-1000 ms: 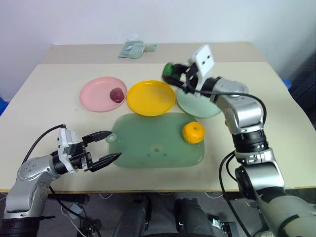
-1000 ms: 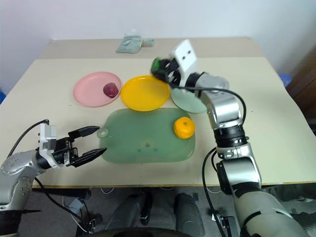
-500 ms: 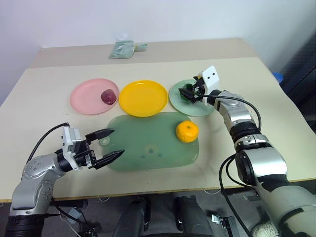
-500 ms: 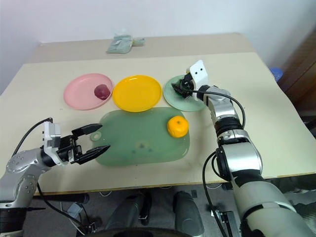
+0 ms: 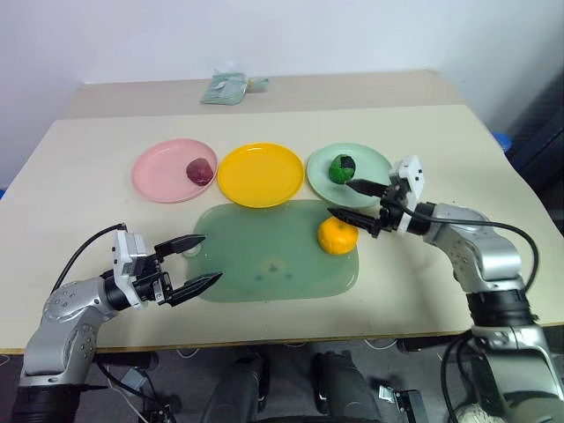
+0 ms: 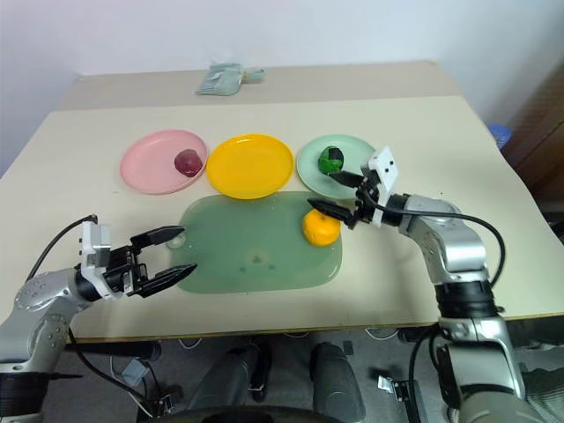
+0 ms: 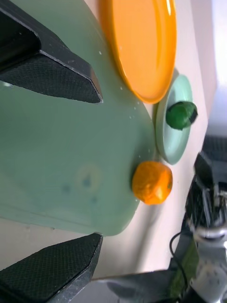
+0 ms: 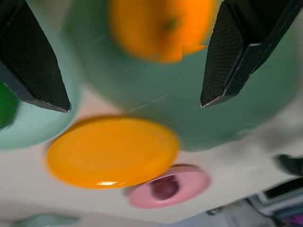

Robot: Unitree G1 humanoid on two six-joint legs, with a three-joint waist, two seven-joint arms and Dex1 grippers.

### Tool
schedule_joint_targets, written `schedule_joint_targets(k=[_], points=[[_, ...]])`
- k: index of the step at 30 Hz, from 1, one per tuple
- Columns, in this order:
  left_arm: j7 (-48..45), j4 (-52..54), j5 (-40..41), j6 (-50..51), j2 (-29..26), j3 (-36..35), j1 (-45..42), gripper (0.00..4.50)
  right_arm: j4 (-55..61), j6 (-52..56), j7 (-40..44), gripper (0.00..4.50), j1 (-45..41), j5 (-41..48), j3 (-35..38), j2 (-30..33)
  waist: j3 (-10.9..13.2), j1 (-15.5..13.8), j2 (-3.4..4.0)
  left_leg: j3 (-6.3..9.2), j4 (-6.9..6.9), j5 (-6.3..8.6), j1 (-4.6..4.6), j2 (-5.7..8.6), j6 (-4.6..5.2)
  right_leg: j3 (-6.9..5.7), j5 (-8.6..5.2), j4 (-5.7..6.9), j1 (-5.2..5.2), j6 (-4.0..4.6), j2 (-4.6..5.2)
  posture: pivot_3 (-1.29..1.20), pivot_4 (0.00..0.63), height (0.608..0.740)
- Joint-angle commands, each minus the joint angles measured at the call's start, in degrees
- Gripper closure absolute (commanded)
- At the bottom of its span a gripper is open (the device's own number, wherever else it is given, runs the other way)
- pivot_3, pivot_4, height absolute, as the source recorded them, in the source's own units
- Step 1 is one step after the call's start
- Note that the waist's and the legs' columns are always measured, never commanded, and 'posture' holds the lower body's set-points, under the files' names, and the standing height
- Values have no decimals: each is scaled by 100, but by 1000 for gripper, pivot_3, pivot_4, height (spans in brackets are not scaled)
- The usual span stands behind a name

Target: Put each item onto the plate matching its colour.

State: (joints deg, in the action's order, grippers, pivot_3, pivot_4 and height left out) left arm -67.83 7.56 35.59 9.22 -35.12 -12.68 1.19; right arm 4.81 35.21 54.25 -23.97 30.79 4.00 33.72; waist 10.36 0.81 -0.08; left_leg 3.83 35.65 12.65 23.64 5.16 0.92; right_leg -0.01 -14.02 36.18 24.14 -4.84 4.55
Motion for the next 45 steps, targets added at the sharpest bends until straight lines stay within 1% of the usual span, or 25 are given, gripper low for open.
schedule_joint_targets(k=[1,6,14,22,31,32,34,35,37,41,45], points=[[-116,-69,37,-71,-45,-32,-117,0,724,482,-160,33,268,385,156,88,0,-9,0,-1,0,0,0,-1,0,0,0,0,0,0,0,0,150,740],[-225,-150,-27,-118,-45,50,-195,0,899,427,-436,33,522,259,-6,-116,0,-20,0,-3,2,1,5,-1,2,-1,0,-9,0,0,2,0,150,740],[-312,-32,-106,-185,-101,48,-58,0,511,-328,-855,33,442,-310,-261,-549,-1,-22,-2,-4,4,1,6,-1,2,-1,1,-9,0,-1,2,0,150,740],[-271,100,-115,-215,-113,-3,105,0,614,-411,-769,33,635,-408,-510,-542,-1,-32,-2,-4,5,1,6,-1,2,-1,1,-8,0,-1,2,0,150,740],[-229,123,-133,-248,-106,-7,129,0,453,-601,-743,33,735,-702,-709,-526,-1,-26,-2,-4,6,1,6,-1,2,-2,1,-8,0,-1,2,0,150,740],[-225,122,-135,-252,-104,-7,132,0,441,-626,-759,275,736,-728,-707,-535,-1,-27,-2,-4,6,1,5,-1,2,-2,1,-8,0,-1,2,0,150,740],[-215,128,-138,-258,-100,-2,138,0,434,-669,-765,908,737,-769,-694,-547,-1,-27,-2,-4,6,1,5,-1,2,-2,1,-8,0,-1,2,0,150,740],[-210,129,-140,-268,-97,-4,149,0,462,-711,-778,1324,729,-796,-695,-555,-1,-27,-2,-4,6,1,5,-1,2,-2,1,-8,0,-1,1,0,150,740],[-197,130,-137,-283,-90,-10,173,0,530,-760,-822,1324,654,-833,-688,-584,-1,-27,-2,-4,6,1,5,-1,2,-2,1,-8,0,-1,1,0,150,740],[-93,155,-86,-256,-34,-22,218,0,650,-732,-924,1324,143,-752,-689,-777,-1,-2,-2,-4,7,1,5,-1,2,-2,1,-6,1,-1,1,0,150,740],[118,180,2,-161,49,-78,254,0,130,-985,-1331,1324,-680,-1050,-846,-1309,-1,1,-2,-4,5,0,5,-1,2,-2,5,-1,7,-8,-1,0,150,740]])
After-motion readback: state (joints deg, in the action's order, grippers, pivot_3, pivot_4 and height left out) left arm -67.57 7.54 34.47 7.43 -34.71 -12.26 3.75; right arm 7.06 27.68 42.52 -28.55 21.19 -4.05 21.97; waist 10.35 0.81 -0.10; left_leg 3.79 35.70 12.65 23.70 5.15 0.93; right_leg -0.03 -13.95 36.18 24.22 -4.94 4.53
